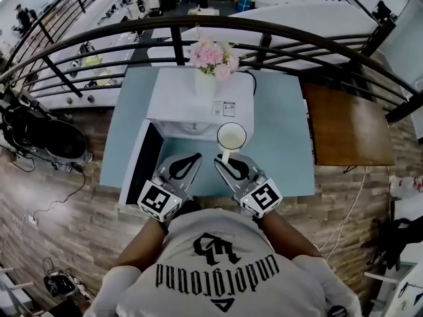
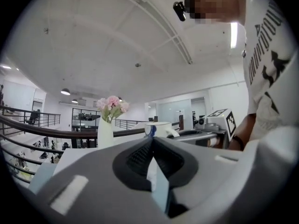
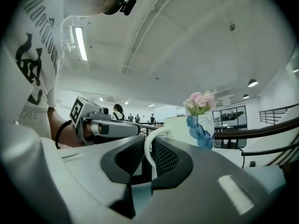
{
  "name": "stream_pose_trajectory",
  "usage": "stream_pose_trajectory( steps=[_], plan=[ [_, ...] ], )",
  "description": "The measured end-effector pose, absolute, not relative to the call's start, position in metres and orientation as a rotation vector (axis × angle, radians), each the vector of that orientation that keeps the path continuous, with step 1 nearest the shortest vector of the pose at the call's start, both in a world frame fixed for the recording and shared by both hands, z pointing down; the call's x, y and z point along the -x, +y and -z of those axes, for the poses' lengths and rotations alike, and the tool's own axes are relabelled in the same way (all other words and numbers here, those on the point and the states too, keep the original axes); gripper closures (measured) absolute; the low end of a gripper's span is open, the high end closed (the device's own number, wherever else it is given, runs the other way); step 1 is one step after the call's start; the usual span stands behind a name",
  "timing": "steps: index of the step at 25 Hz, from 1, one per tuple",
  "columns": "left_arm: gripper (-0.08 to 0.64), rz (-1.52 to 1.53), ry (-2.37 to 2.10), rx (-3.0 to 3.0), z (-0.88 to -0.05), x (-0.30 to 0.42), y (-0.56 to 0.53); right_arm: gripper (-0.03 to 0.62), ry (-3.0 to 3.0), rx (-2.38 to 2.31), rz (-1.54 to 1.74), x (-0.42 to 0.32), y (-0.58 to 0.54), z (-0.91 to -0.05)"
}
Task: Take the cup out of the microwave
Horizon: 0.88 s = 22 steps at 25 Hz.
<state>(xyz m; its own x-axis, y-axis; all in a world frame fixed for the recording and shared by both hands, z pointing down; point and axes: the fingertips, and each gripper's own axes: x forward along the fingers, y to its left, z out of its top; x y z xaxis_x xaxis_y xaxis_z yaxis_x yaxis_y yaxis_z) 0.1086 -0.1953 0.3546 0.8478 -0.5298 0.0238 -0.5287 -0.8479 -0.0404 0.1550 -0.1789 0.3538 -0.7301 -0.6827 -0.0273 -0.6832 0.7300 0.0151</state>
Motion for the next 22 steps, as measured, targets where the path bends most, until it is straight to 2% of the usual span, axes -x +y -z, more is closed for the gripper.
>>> stream_pose_trajectory(
  steps=[14,22],
  plan=[
    [0.509,0.059,0.82,2.949,-0.317,-0.067,-0.177,0.545,2.86,1.176,-0.07,-0.131,-0.163,-0.325],
    [0.51,0.059,0.746,2.979,-0.307,-0.001,-0.14,0.543,2.784,1.305,-0.069,-0.089,-0.138,-0.312]
  ],
)
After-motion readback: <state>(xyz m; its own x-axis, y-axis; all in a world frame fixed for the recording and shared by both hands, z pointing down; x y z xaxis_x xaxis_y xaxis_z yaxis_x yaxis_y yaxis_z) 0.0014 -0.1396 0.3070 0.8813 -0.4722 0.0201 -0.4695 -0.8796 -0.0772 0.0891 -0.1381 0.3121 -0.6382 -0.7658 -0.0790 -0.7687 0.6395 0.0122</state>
